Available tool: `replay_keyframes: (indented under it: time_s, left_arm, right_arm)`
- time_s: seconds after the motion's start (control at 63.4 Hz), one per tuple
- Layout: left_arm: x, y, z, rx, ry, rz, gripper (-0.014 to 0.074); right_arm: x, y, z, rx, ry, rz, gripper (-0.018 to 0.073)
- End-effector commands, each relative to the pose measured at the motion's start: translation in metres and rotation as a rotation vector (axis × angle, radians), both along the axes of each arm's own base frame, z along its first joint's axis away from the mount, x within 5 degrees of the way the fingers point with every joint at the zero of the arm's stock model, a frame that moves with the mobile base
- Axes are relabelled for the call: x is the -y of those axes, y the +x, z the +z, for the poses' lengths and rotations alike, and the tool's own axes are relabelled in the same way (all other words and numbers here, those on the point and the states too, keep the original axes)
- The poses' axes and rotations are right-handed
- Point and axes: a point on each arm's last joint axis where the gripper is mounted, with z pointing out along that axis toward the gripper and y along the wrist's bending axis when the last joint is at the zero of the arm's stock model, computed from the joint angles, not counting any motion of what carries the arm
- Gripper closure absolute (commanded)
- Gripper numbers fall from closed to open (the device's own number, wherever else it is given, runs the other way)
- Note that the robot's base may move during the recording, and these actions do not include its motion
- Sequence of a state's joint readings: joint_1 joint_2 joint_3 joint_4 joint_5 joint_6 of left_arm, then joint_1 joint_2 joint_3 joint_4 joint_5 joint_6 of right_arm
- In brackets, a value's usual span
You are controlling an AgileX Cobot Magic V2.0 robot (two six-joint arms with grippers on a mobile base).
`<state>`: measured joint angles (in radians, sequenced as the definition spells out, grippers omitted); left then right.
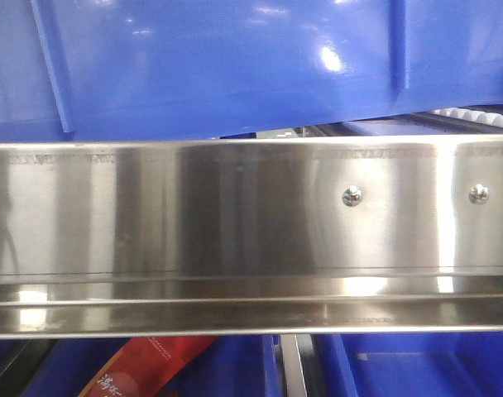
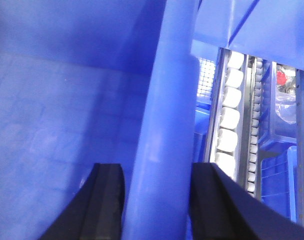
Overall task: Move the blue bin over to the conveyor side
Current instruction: 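Close both grippers on opposite side walls of the blue bin, then lift the blue bin with both grippers and pull it off the rollers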
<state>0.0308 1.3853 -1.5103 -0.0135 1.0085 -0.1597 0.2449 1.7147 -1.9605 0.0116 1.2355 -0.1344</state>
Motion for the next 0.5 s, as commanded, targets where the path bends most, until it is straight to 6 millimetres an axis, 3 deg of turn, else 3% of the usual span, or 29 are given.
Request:
replay_keyframes:
  time_s: [0.0,0.126,0.221,0.41,0.489]
  left_arm:
    - [0.004,0.002,0.002,0.032,-0.017,-0.005,0.0616]
    - [0.006,0.004,0.005,0.070,-0.017,-0.014,0.0585]
    - [0.009,0.005,0.006,0.085,-0.018,-0.023,0.0472]
    - [0.014,0.011,0.005,0.109,-0.012,-0.041,0.0163]
    - [0.015,0.016,0.000,0.080,-0.038,-0.017,0.0141]
  right_arm:
    - [0.003,0.001,0.003,0.022,-0.004,-0.019,0.0630]
    - [0.003,0.001,0.003,0.022,-0.004,-0.019,0.0630]
    - [0.003,0.001,0.003,0.022,-0.004,-0.019,0.0630]
    - [0.003,0.001,0.003,0.022,-0.004,-0.019,0.0630]
    - [0.003,0.001,0.003,0.022,-0.004,-0.019,0.0630]
